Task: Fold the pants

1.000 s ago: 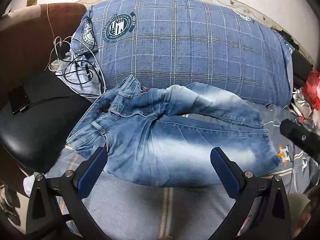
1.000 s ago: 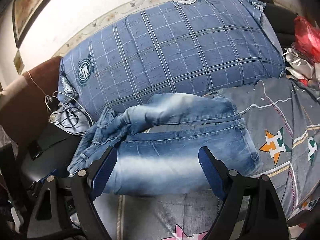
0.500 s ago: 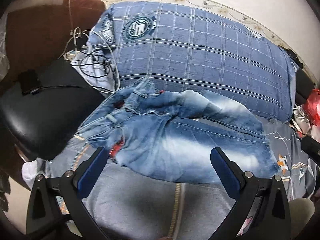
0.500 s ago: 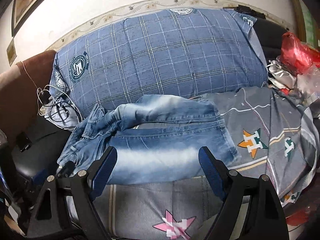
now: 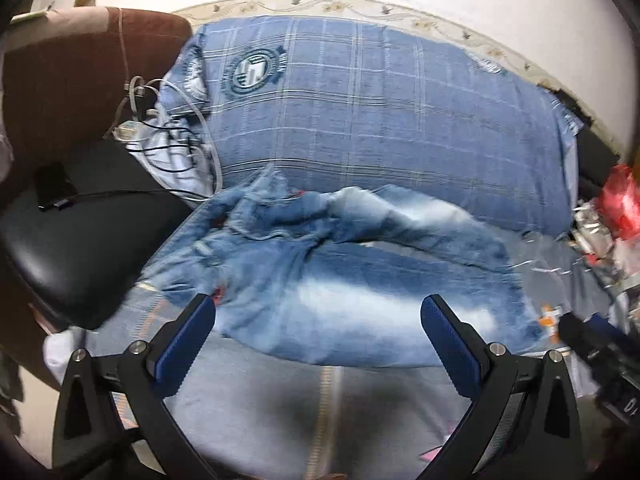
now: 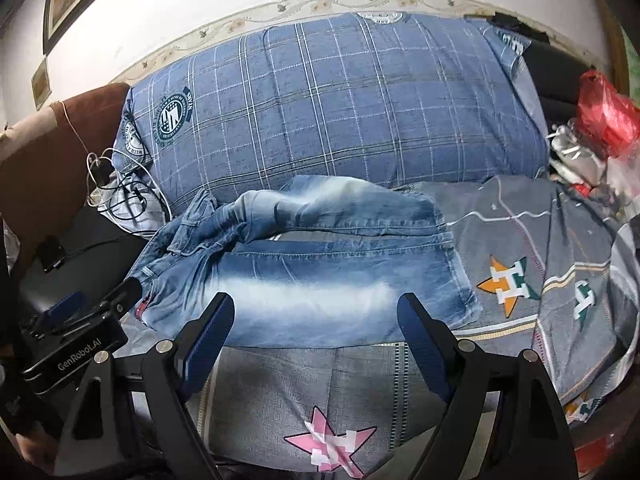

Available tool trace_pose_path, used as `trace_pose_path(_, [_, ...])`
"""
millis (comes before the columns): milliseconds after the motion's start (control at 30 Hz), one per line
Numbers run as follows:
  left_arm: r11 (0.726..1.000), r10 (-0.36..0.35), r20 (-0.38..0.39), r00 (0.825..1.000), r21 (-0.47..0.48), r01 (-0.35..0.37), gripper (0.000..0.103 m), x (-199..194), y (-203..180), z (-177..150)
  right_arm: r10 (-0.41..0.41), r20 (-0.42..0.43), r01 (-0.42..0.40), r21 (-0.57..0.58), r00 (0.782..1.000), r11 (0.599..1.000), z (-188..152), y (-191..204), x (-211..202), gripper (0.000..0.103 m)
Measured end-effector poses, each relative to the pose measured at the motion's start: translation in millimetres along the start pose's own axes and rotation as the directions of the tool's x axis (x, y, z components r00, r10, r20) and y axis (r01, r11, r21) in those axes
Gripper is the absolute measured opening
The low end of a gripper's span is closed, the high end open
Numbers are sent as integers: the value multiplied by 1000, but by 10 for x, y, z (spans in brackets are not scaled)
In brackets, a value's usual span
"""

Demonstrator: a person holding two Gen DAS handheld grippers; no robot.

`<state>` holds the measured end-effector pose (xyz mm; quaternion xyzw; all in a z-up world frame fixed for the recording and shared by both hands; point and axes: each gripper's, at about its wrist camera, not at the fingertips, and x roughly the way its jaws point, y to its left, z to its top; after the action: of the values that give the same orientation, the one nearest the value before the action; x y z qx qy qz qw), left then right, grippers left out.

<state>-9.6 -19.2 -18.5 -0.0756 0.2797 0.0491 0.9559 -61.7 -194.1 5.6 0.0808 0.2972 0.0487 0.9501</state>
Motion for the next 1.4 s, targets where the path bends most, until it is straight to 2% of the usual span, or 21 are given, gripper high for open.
trace_pose_path(100, [996,50,49,998,71,-53,103,55,-126,-108,29,12,-29,4,1000,1000,7,-28,-30,84])
trace_pose_path(133, [993,78,35,996,90,-81,103,105,-168,-113,23,20,-23,-12,1000,1000,10,-14,-39,84])
trace_pose_path(200, [994,51,20,999,93,-52,103,150,-198,-110,20,21,-20,-33,1000,999,5,12,-30,84])
trace_pose_path(500, [993,35,-21,999,112,-32,103,246,-205,-158,37,-14,-37,-28,999,999,57,49,170,84])
trace_pose_path(700, [998,4,-71,997,65,0,103,299,-154,-155,-4,-27,2,-44,1000,999,15,2,251,85])
trace_pose_path(733, [998,-5,-78,997,61,10,103,309,-164,-154,-7,-51,5,-32,999,999,17,-24,276,85])
trace_pose_path(800, [998,-10,-81,997,65,15,103,312,-193,-151,24,-36,-24,-12,999,1000,26,-62,249,85])
trace_pose_path(1067, [998,-13,-78,997,57,18,103,304,-195,-135,-2,-49,0,-46,999,999,-24,-54,306,86])
trace_pose_path(1400, [998,-20,-84,996,62,25,103,297,-182,-108,10,-44,-12,-34,999,999,-19,-89,268,86])
